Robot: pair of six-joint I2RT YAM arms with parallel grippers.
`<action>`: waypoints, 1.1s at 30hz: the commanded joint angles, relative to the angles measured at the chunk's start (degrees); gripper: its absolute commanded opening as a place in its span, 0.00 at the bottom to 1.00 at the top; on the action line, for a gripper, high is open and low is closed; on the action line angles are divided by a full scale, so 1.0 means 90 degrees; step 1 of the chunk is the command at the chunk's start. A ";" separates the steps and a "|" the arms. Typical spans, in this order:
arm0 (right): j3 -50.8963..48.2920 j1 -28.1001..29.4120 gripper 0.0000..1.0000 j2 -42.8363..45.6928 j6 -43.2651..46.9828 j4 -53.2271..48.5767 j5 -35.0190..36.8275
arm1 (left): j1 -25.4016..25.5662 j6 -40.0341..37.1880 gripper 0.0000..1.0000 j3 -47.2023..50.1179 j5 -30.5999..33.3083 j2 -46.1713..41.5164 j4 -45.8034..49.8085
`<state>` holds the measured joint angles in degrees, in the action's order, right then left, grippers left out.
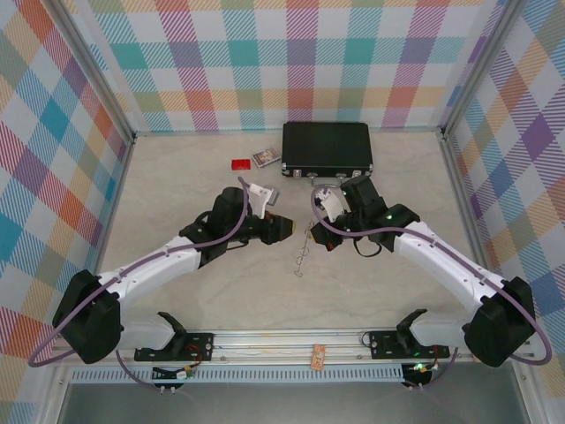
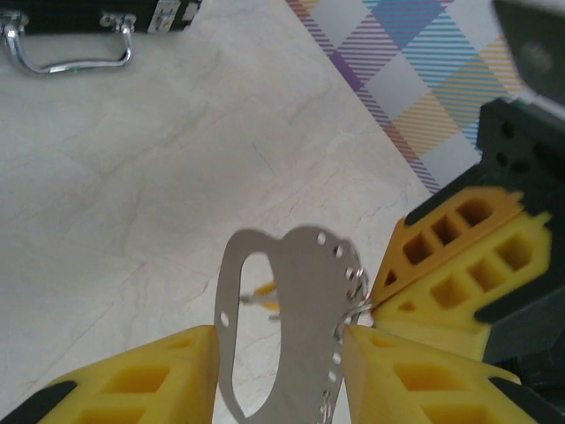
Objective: Put the keys on the keyring
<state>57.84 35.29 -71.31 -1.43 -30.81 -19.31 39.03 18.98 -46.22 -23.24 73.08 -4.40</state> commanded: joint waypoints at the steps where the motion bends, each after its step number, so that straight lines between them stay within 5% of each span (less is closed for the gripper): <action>1: 0.0024 -0.0005 0.00 0.0131 -0.0049 0.0272 -0.0251 | 0.0107 0.0140 0.37 0.0338 -0.0152 -0.0241 -0.0825; 13: 0.0067 -0.0171 0.00 0.0524 0.0169 0.0360 -0.1031 | 0.0102 -0.0163 0.34 0.0653 -0.1607 -0.0209 -0.2345; 33: -0.0025 -0.0317 0.00 0.0945 -0.0016 0.0602 -0.1611 | 0.0058 0.0021 0.33 0.0904 -0.1911 0.0009 -0.3105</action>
<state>57.84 32.91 -64.27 -0.91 -28.42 -30.57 39.62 18.57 -38.68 -38.20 72.44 -27.73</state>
